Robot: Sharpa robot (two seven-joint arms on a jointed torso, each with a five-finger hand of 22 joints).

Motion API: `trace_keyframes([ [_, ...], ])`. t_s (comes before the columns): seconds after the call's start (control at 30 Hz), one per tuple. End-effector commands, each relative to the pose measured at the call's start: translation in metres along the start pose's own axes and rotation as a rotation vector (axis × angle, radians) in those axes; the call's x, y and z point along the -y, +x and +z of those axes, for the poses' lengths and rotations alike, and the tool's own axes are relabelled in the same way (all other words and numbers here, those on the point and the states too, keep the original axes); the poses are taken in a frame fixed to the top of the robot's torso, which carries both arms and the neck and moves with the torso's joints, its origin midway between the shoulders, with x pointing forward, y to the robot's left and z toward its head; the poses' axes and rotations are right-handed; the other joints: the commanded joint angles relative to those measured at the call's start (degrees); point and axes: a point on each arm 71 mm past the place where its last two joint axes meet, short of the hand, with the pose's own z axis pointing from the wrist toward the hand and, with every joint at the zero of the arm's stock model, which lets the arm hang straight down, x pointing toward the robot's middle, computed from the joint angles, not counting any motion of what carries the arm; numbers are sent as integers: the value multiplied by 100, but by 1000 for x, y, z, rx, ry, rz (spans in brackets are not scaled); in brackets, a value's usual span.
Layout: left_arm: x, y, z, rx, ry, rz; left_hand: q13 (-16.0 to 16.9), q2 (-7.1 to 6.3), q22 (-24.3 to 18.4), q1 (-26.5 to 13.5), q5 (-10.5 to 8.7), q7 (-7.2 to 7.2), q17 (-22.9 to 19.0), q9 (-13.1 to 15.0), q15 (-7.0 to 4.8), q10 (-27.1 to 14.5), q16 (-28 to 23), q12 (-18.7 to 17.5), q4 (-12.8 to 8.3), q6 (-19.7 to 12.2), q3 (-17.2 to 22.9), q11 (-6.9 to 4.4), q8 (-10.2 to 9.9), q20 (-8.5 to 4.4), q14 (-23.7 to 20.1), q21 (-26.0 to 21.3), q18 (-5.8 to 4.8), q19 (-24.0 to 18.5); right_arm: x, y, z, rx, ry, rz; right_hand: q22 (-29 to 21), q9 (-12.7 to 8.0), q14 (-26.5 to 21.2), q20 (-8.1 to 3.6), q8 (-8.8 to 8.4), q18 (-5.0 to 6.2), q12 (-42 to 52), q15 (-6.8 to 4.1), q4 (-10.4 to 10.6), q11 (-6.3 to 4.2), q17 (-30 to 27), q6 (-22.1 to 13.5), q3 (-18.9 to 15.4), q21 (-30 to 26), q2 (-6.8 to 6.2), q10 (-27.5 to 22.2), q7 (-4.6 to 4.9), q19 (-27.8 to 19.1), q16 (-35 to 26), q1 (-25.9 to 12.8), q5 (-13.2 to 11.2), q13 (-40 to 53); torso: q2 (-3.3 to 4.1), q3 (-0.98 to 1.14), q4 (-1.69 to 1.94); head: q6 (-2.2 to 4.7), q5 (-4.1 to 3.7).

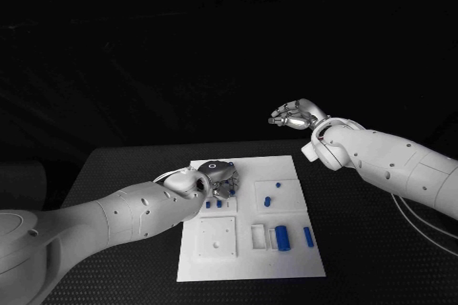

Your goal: Assemble the parts on the task board

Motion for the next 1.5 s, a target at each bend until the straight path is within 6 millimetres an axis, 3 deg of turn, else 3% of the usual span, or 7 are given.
trace_keyframes([
  [0.03, 2, -2, -1, 23, 14, -24, 67, -24, 70, -12, 40, -3, -8, -6, 19, 214, -14, 64, -3, 26, 4, 52, 5, -121, 31, 8, 99, 42, -1, 1, 0, -10, -10, 1, 10, -9, -53, 14, 38, 109, -24, 1, -1, -2, -6, -20, -45, -24, 54, 31, 117, -16, 40, -24, 35, -8, -1, -2, 2, 8, 1],
  [0.47, -12, -24, -16, 52, -8, -74, 65, -40, 68, -39, 38, -3, -20, -9, 15, 226, -29, 51, 9, 32, 1, 49, 0, -136, 61, 9, 91, 73, 1, -2, -1, -7, -6, -1, 12, -11, -54, 15, 40, 111, -24, 0, -5, -3, -8, -18, -46, -27, 55, 32, 116, -16, 42, -23, 36, -8, -10, -13, 15, 36, 15],
  [0.93, -25, -26, -27, 28, -34, -84, 65, -54, 70, -78, -4, -4, -29, -10, 8, 243, -42, 39, 26, 43, -14, 41, -1, -147, 77, 3, 77, 80, 1, -2, -1, -6, -5, -1, 15, -13, -55, 16, 41, 113, -24, -1, -7, -4, -11, -17, -48, -29, 52, 32, 116, -17, 44, -23, 36, -8, 1, -18, 10, 57, 64],
  [1.5, -51, -24, -37, -15, -105, -60, 61, -52, 72, -91, -20, -1, -35, -14, 7, 240, -55, 22, 35, 37, -15, 41, -11, -156, 77, -3, 69, 77, 3, -3, -2, -5, -3, -2, 18, -16, -56, 17, 42, 115, -25, -1, -11, -6, -14, -16, -48, -31, 52, 31, 115, -17, 45, -21, 36, -9, -3, 2, 4, 33, 90],
])
